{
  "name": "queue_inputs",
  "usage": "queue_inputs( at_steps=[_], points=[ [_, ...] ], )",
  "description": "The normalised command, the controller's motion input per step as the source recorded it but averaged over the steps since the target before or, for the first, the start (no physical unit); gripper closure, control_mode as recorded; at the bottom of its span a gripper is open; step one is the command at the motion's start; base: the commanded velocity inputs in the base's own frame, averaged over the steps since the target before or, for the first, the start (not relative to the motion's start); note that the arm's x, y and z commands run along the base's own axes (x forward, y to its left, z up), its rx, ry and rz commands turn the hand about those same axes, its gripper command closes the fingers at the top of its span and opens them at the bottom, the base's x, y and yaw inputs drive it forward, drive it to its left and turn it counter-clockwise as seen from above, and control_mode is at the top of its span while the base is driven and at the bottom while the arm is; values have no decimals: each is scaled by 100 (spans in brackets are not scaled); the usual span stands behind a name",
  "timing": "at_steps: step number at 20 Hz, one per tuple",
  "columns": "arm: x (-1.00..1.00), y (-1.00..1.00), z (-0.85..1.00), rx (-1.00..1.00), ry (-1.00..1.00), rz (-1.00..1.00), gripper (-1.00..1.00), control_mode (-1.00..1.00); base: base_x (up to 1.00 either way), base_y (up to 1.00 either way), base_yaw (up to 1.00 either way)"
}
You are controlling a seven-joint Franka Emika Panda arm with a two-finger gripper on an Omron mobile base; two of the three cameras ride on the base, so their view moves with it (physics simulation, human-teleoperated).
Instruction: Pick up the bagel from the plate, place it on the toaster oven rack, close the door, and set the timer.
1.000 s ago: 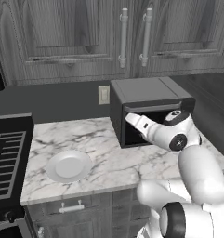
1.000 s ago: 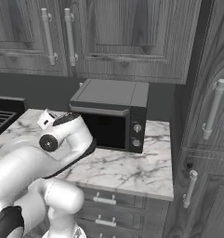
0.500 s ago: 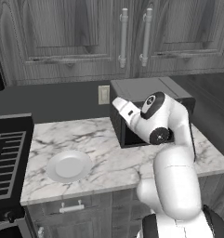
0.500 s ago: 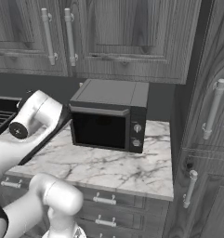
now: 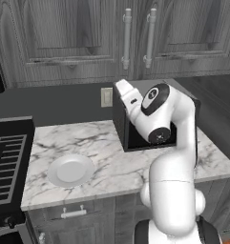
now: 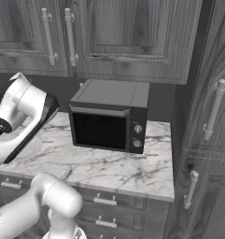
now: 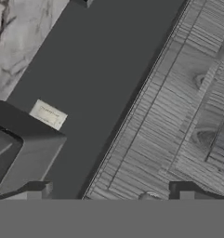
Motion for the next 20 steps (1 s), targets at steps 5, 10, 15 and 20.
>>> queue_inputs(
  at_steps=[5,10,15,20],
  points=[
    [-38,15,100,15,-23,0,-100,-100,0,0,0],
    [-47,11,87,19,-42,0,-100,-100,0,0,0],
    [-44,1,66,27,-42,0,-100,-100,0,0,0],
    [-36,-5,40,43,-31,0,-100,-100,0,0,0]
  ],
)
